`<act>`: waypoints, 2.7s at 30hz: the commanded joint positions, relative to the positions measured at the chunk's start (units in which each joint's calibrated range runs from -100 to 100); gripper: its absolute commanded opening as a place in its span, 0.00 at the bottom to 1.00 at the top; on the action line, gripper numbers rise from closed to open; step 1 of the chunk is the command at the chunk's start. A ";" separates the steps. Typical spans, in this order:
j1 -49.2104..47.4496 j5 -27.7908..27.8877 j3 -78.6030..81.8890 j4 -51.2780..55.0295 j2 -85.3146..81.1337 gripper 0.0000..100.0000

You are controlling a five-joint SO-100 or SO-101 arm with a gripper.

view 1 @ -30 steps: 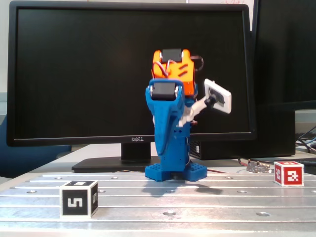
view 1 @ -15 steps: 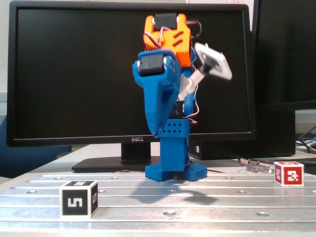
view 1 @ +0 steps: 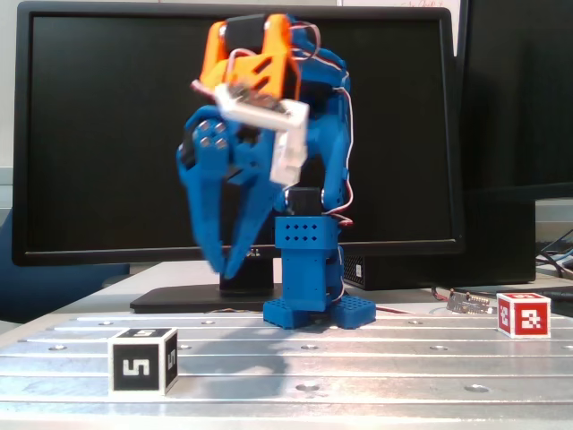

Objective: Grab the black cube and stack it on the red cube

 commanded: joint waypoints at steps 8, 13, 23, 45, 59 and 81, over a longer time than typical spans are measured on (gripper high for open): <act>4.57 -6.83 -22.52 15.99 13.46 0.01; 4.87 -7.46 -30.66 19.41 19.89 0.01; 6.64 -10.24 -35.46 18.47 27.16 0.01; 8.49 -4.56 -34.92 9.83 28.49 0.01; 8.34 -4.77 -31.57 9.83 27.74 0.01; 5.39 -7.35 -18.09 4.87 18.30 0.01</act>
